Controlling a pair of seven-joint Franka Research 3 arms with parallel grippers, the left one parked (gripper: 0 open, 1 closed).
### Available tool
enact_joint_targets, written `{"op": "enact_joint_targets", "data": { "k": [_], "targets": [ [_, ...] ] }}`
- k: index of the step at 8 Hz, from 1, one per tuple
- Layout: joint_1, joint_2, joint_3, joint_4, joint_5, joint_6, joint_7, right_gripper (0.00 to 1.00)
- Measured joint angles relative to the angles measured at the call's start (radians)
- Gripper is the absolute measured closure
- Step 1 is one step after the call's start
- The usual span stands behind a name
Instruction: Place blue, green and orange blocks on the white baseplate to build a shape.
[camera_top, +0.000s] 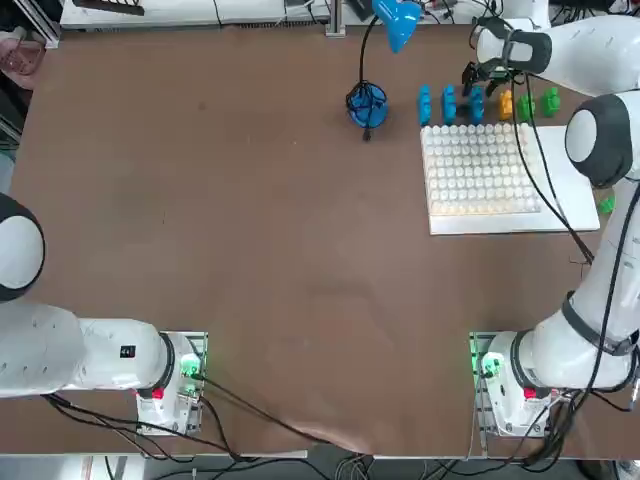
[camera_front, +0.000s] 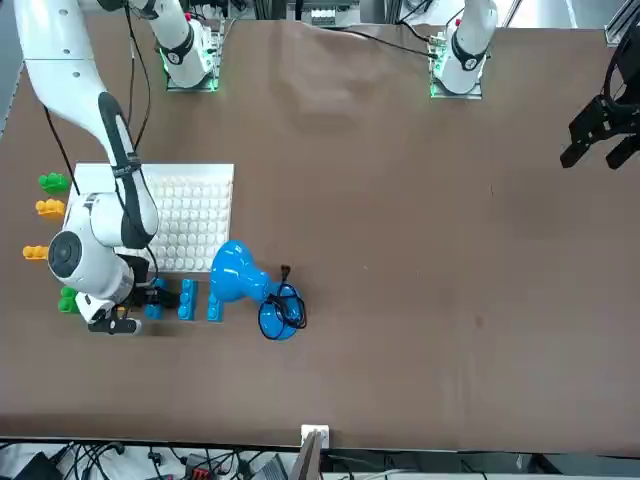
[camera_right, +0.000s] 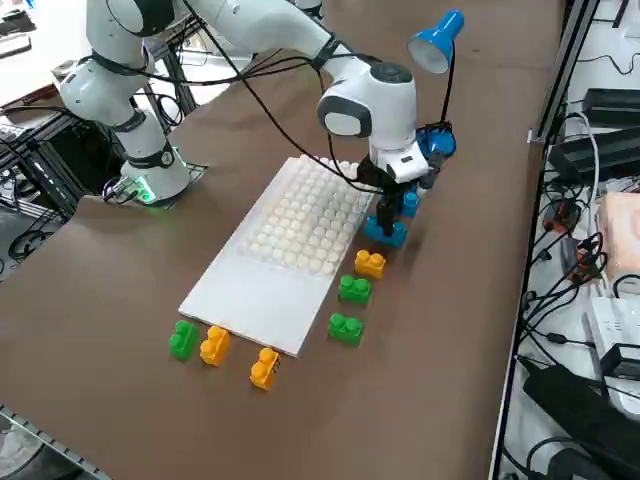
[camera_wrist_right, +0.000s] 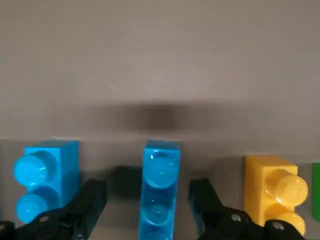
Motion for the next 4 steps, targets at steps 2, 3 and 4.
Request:
{"op": "enact_joint_targets", "data": {
  "k": [2, 3, 4],
  "targets": [
    [-0.011, 0.003, -0.002, -0.011, 0.0, -0.001, 0.0, 0.0],
    [-0.014, 0.003, -0.002, -0.014, 0.0, -0.002, 0.0, 0.0],
    [-0.015, 0.003, -0.002, -0.015, 0.001, -0.002, 0.003, 0.04]
  ]
}}
